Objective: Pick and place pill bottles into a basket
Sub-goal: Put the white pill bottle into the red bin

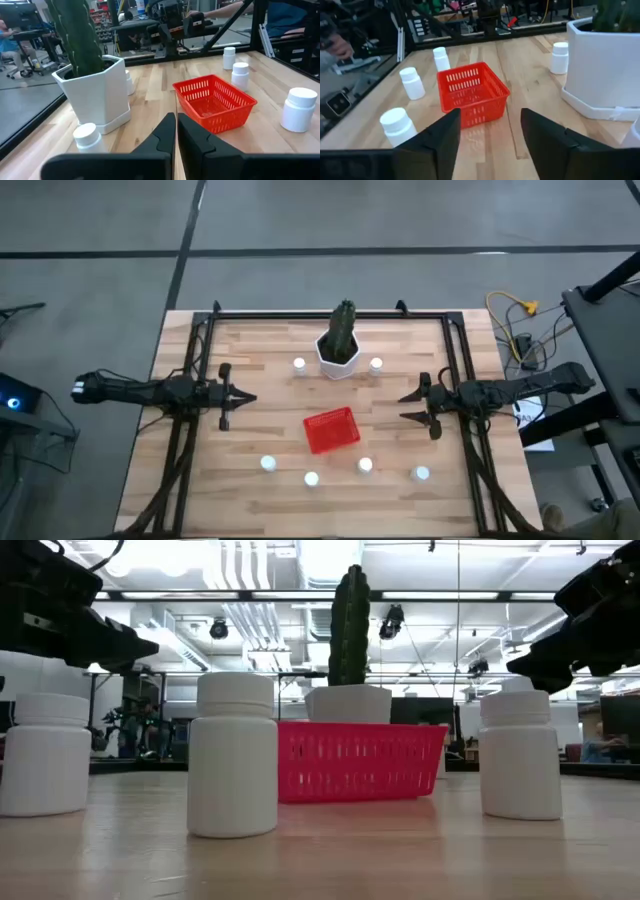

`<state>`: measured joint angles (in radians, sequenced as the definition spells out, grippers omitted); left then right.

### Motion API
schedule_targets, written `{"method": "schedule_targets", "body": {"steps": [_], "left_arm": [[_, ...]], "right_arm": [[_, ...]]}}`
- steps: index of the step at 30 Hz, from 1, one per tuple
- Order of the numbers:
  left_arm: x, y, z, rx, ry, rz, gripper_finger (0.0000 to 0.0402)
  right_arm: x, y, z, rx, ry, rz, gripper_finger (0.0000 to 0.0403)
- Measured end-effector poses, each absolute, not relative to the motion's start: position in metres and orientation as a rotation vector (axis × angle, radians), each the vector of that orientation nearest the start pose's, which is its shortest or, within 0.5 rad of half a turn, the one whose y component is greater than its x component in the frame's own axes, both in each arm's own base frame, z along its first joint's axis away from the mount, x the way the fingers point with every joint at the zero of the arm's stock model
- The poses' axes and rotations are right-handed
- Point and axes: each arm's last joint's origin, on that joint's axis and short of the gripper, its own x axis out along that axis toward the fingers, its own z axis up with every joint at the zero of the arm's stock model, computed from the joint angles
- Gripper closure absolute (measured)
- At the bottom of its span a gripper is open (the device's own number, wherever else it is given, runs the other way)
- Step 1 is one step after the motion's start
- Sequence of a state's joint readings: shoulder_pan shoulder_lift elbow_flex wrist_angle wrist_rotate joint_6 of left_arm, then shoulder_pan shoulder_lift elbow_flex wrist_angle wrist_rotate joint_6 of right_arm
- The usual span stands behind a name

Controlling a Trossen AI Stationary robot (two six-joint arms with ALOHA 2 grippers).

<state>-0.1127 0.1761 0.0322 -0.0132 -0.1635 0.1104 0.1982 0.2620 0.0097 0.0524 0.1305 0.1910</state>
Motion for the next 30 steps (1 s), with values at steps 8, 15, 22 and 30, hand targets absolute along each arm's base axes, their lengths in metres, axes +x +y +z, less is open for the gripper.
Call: {"method": "schedule_targets", "body": {"steps": [8, 15, 22, 30], "left_arm": [[0.1062, -0.0072, 0.1603, 0.130, 0.145, 0.044, 0.0401], [0.1062, -0.0067, 0.1603, 0.157, 0.146, 0.058, 0.0401], [0.1064, -0.0070, 0.1597, 0.107, 0.149, 0.055, 0.0401], [0.1080, -0.0103, 0.1566, 0.099, 0.174, -0.055, 0.0401]], "right_arm": [[0.1119, 0.0186, 0.1470, 0.120, 0.231, 0.049, 0.0339], [0.1135, 0.0189, 0.1445, 0.072, 0.255, 0.050, 0.0392], [0.1147, 0.0183, 0.1454, 0.090, 0.244, 0.021, 0.0394], [0.1151, 0.0184, 0.1473, 0.089, 0.224, 0.023, 0.0394]]}}
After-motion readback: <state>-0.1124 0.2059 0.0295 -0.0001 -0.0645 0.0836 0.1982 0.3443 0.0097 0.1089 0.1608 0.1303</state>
